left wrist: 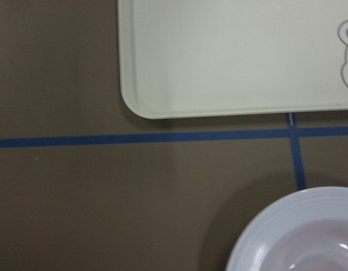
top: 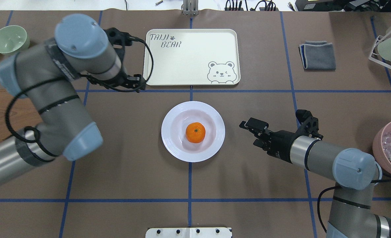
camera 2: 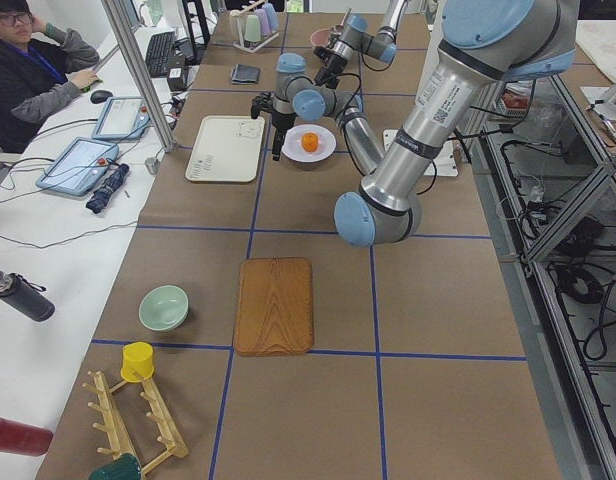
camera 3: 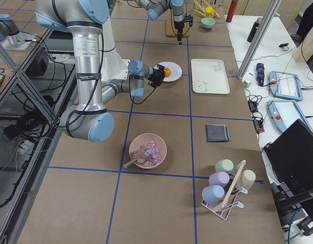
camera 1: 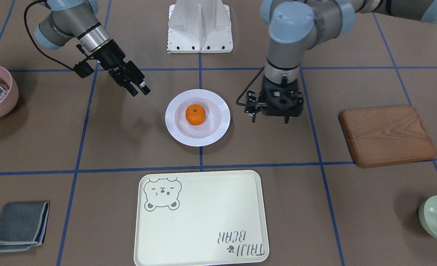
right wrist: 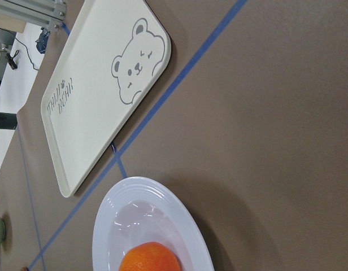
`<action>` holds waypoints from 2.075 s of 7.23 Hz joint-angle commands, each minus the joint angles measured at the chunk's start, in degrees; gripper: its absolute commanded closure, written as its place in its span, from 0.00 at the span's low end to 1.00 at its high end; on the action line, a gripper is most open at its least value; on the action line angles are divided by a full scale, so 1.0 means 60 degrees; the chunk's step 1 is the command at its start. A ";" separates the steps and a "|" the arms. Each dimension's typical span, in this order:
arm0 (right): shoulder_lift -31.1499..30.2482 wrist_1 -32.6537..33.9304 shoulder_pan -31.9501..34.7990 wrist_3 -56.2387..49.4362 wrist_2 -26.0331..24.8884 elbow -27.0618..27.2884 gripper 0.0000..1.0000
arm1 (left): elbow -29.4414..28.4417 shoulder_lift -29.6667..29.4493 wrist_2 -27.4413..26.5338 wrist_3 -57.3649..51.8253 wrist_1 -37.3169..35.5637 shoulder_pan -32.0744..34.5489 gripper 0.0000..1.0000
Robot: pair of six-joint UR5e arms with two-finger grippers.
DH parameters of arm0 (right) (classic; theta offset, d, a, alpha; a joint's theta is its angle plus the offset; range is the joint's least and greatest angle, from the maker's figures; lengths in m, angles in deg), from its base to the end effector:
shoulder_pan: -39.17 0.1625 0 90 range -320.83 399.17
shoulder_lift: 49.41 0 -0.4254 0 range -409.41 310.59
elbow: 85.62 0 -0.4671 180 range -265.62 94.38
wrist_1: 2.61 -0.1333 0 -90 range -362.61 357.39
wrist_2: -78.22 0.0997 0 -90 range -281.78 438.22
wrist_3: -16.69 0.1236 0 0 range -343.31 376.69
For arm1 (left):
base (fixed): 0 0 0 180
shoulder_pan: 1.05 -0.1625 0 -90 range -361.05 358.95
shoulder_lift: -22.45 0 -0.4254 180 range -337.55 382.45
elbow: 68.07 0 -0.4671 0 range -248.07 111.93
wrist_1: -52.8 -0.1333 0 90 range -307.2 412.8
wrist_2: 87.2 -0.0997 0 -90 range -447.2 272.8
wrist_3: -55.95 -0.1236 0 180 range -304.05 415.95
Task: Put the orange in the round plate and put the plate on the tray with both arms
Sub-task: 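Withdraw the left arm while the right gripper grasps the white plate's rim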
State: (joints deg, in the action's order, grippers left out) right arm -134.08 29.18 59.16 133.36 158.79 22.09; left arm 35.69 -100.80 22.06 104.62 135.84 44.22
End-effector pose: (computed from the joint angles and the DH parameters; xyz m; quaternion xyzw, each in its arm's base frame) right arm -0.5161 -0.3511 0.3233 0.0245 -0.6514 0.3487 0.6734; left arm 0.4291 -0.5647 0.2018 0.1172 0.3535 0.0254 0.9277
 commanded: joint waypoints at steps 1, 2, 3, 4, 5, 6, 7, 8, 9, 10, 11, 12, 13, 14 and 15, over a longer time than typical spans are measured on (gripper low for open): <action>0.0413 0.0005 -0.0648 0.0681 -0.0885 -0.0255 0.01 | 0.0081 0.1434 0.1020 -0.3391 -0.0056 0.2361 0.02; 0.0415 0.0005 -0.0811 0.0739 -0.1136 -0.0285 0.01 | -0.0123 0.2267 0.1821 -0.5584 0.0045 0.3648 0.02; 0.0401 0.0048 -0.0885 0.0754 -0.1269 -0.0344 0.00 | -0.0647 0.3044 0.2293 -0.7100 0.0061 0.4400 0.02; 0.0415 0.0049 -0.0987 0.0754 -0.1285 -0.0417 0.00 | -0.1363 0.3196 0.2385 -0.8594 0.0119 0.5481 0.02; 0.0502 0.0034 -0.1133 0.0783 -0.1430 -0.0650 0.00 | -0.1892 0.3401 0.2400 -0.8711 0.0236 0.6391 0.02; 0.0880 0.0063 -0.1396 0.0871 -0.1997 -0.1044 0.00 | -0.2666 0.3359 0.2647 -0.8610 0.0237 0.7168 0.02; 0.1290 0.0064 -0.1398 0.0886 -0.2046 -0.1526 0.01 | -0.2848 0.3707 0.3679 -0.8653 0.0324 0.7481 0.02; 0.1338 0.0078 -0.1456 0.1147 -0.2076 -0.1661 0.01 | -0.2995 0.4102 0.3979 -0.8653 0.0687 0.7513 0.02; 0.1541 0.0078 -0.1486 0.1338 -0.2163 -0.1750 0.04 | -0.3518 0.4034 0.4098 -0.8653 0.0705 0.7687 0.02; 0.1790 0.0107 -0.1486 0.1456 -0.2265 -0.1867 0.10 | -0.3611 0.4091 0.4549 -0.8653 0.0691 0.7718 0.02; 0.2024 0.0107 -0.1486 0.1559 -0.2281 -0.2027 0.26 | -0.3611 0.4106 0.4597 -0.8653 0.0691 0.7733 0.02; 0.2114 0.0093 -0.1501 0.1560 -0.2281 -0.2188 0.42 | -0.3611 0.4106 0.4612 -0.8653 0.0691 0.7733 0.02; 0.2202 0.0078 -0.1501 0.1574 -0.2281 -0.2219 0.52 | -0.3611 0.4092 0.4598 -0.8653 0.0691 0.7733 0.02; 0.2260 0.0049 -0.1501 0.1589 -0.2296 -0.2277 0.55 | -0.3611 0.4077 0.4598 -0.8624 0.0691 0.7733 0.02; 0.2247 0.0049 -0.1501 0.1952 -0.2296 -0.2292 0.59 | -0.3611 0.4062 0.4612 -0.8609 0.0705 0.7718 0.02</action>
State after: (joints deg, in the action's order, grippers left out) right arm -120.74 29.54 50.16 143.37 145.05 8.58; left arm 14.02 -76.33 49.66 52.84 140.01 90.61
